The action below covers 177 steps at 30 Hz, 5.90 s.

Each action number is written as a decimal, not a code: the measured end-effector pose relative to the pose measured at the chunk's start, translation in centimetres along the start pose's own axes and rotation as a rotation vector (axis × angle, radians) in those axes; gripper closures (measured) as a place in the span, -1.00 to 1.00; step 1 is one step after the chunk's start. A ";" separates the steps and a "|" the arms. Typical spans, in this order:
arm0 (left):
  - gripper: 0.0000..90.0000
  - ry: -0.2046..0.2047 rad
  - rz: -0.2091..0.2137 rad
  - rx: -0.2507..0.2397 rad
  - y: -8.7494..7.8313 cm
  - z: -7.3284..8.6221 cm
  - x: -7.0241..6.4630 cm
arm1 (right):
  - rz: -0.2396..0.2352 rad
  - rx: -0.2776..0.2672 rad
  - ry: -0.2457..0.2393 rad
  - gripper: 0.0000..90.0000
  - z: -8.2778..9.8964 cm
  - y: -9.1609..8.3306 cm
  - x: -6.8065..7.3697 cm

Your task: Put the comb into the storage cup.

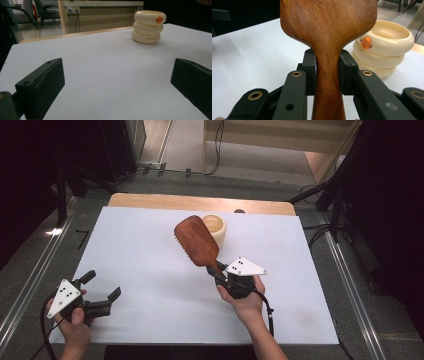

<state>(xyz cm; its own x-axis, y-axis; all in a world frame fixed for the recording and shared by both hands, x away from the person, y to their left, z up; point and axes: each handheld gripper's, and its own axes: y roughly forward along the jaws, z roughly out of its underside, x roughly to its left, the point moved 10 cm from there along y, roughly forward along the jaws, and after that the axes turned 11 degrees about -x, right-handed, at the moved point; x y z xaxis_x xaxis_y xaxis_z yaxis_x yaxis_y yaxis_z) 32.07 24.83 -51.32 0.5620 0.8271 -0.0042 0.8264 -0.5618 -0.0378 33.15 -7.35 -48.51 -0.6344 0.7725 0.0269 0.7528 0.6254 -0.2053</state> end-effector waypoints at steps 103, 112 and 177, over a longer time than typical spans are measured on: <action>-1.00 -0.188 0.394 -0.030 11.7 -9.6 -15.1 | -0.039 -0.112 -0.048 0.55 -0.7 -0.5 2.5; -1.00 -0.177 0.411 -0.037 12.2 -9.8 -16.1 | -0.064 -0.124 -0.048 0.55 -0.9 -0.5 3.4; 0.19 -0.248 0.443 0.049 12.6 -10.0 -16.1 | -0.103 -0.139 -0.024 -1.00 -0.1 -0.2 3.1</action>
<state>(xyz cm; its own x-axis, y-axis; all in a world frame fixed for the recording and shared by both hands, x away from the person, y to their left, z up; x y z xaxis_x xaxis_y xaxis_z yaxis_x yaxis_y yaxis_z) 33.74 4.22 -41.69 0.8283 0.4925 -0.2672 0.5049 -0.8628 -0.0251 31.02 -5.09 -48.26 -0.7119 0.7021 0.0175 0.6999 0.7113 -0.0653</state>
